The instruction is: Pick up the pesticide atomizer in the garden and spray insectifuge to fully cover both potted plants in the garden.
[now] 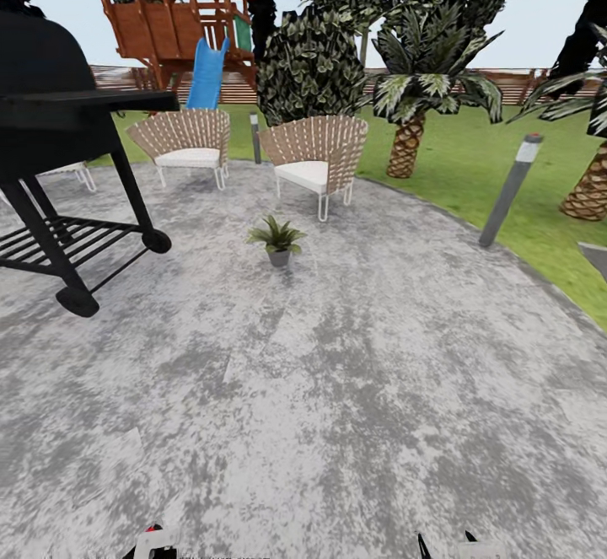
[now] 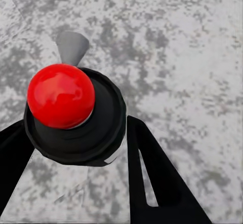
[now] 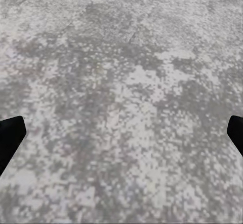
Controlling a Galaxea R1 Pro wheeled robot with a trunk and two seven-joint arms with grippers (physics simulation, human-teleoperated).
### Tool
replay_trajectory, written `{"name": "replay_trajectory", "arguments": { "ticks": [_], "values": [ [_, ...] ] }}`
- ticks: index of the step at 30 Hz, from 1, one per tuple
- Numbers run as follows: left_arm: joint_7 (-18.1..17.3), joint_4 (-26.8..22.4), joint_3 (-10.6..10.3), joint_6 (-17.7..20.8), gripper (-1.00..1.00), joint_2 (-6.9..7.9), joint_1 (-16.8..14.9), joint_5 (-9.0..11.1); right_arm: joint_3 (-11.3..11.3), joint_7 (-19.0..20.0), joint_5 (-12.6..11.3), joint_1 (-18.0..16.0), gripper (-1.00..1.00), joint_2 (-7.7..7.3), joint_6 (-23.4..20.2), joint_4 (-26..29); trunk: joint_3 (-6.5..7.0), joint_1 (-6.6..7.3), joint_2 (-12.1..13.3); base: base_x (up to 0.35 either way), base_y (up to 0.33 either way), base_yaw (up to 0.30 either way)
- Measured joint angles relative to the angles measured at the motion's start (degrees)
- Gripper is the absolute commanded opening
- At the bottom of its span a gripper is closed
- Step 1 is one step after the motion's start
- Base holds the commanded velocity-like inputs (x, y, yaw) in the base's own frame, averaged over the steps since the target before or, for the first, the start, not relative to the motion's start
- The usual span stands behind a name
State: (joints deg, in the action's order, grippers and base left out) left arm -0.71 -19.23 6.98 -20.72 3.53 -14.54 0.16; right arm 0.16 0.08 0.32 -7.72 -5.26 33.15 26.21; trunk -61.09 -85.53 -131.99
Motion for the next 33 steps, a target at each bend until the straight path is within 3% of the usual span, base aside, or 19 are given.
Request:
{"name": "replay_trajectory", "arguments": {
  "ticks": [6,13,33],
  "values": [
    [0.0,0.0,0.0,0.0,-1.00,0.00,0.0,0.0,0.0,0.0,0.0,0.0,1.00,0.00,0.0,0.0,0.00,0.01,0.0,0.038,0.000,0.279],
    [0.0,0.0,0.0,0.0,-1.00,0.00,0.0,0.0,0.0,0.0,0.0,0.0,1.00,0.00,0.0,0.0,0.00,0.03,0.0,0.280,0.000,0.227],
    [0.0,0.0,0.0,0.0,-1.00,0.00,0.0,0.0,-0.1,0.0,-0.2,0.0,1.00,-0.01,0.0,0.1,0.00,0.04,0.0,0.338,0.000,0.010]
  ]
}}
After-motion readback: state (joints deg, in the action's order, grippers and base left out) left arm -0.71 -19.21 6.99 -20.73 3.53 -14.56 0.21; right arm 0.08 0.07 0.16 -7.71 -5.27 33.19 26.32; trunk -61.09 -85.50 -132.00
